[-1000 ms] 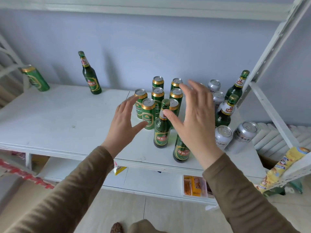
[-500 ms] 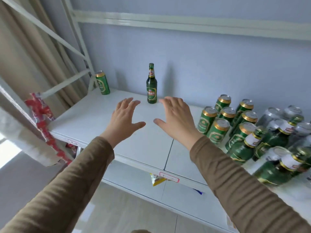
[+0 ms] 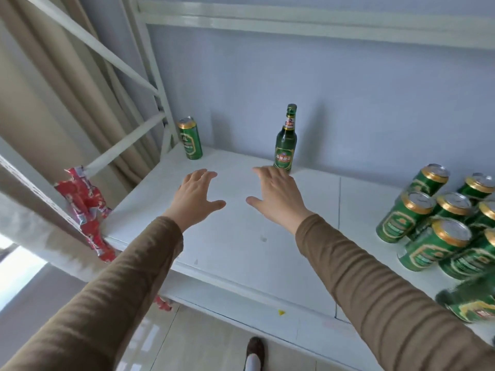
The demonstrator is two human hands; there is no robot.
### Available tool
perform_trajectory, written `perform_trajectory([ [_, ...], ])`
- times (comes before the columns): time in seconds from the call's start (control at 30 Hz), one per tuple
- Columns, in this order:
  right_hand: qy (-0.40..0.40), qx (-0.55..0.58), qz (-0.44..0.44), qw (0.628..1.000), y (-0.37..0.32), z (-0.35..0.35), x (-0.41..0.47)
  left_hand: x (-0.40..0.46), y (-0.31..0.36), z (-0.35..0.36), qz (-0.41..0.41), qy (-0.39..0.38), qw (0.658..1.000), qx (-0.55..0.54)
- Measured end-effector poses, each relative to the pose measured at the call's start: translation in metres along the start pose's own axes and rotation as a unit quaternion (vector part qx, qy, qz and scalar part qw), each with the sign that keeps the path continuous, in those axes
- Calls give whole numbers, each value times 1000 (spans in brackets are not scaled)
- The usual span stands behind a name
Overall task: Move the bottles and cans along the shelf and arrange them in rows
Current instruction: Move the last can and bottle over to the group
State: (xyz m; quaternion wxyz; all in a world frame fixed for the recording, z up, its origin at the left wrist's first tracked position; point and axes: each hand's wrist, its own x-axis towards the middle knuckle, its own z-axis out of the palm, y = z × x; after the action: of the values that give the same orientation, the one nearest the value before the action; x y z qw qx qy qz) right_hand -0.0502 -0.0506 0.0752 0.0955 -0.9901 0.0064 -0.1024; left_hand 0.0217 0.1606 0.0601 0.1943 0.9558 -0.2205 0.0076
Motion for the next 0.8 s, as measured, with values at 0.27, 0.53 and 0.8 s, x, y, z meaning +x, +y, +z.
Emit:
perform_trajectory([
  [0.27,-31,12,18,999,15,40,93,86,-49,-1,-57,-12,998,-12],
  [0.53,-26,22,61,998,23,67,148,164,-107,2,-96,-15,994,-45],
  [0.8,8,67,213,975,44,87,155,237,-166,22,-155,-14,982,-105],
])
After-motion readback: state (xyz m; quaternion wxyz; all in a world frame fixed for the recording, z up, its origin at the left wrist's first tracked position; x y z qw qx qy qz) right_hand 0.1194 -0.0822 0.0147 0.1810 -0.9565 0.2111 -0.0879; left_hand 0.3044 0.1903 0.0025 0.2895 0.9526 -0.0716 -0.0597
